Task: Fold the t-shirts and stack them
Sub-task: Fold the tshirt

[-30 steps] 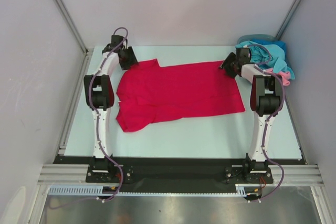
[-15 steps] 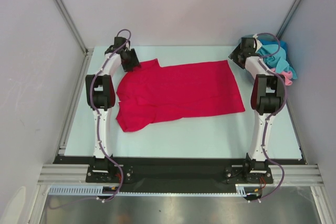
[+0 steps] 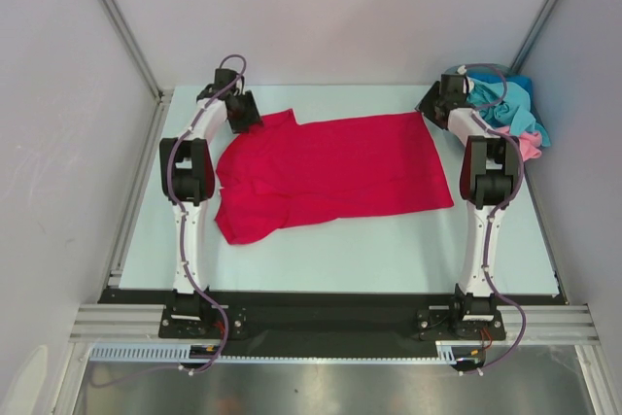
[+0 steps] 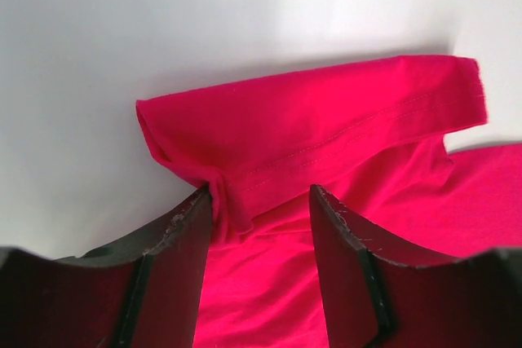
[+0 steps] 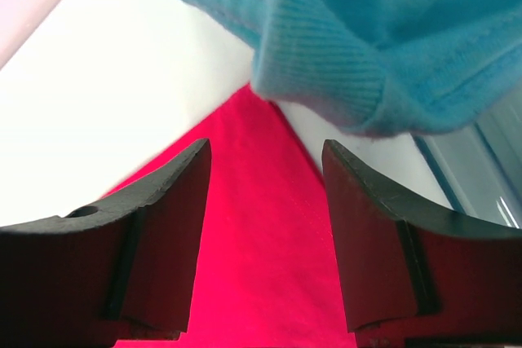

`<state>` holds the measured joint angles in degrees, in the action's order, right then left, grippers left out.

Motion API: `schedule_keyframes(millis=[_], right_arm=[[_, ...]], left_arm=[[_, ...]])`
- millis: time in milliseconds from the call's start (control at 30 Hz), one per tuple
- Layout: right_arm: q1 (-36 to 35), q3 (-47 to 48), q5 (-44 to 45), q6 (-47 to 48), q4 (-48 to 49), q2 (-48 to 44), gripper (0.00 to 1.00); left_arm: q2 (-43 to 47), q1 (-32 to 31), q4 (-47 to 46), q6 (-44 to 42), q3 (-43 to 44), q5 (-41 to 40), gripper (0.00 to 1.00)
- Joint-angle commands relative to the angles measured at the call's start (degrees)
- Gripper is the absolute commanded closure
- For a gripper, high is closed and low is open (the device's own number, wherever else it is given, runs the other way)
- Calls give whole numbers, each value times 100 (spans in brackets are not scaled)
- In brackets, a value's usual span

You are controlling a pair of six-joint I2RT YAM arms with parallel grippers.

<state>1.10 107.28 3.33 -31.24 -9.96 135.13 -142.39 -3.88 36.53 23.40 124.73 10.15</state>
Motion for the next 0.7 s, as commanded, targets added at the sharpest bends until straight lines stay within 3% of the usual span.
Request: schedule_keyframes(millis=[0, 333, 667], right_arm=[[109, -155, -104, 101, 371, 22, 38], [21, -576, -263, 5, 741, -162, 38], [-49, -841, -588, -31, 943, -294, 38]], left_arm=[[545, -60, -111, -116, -89, -101, 44], [730, -131, 222, -99, -221, -997, 44], [888, -131, 319, -37, -361, -1138, 44]])
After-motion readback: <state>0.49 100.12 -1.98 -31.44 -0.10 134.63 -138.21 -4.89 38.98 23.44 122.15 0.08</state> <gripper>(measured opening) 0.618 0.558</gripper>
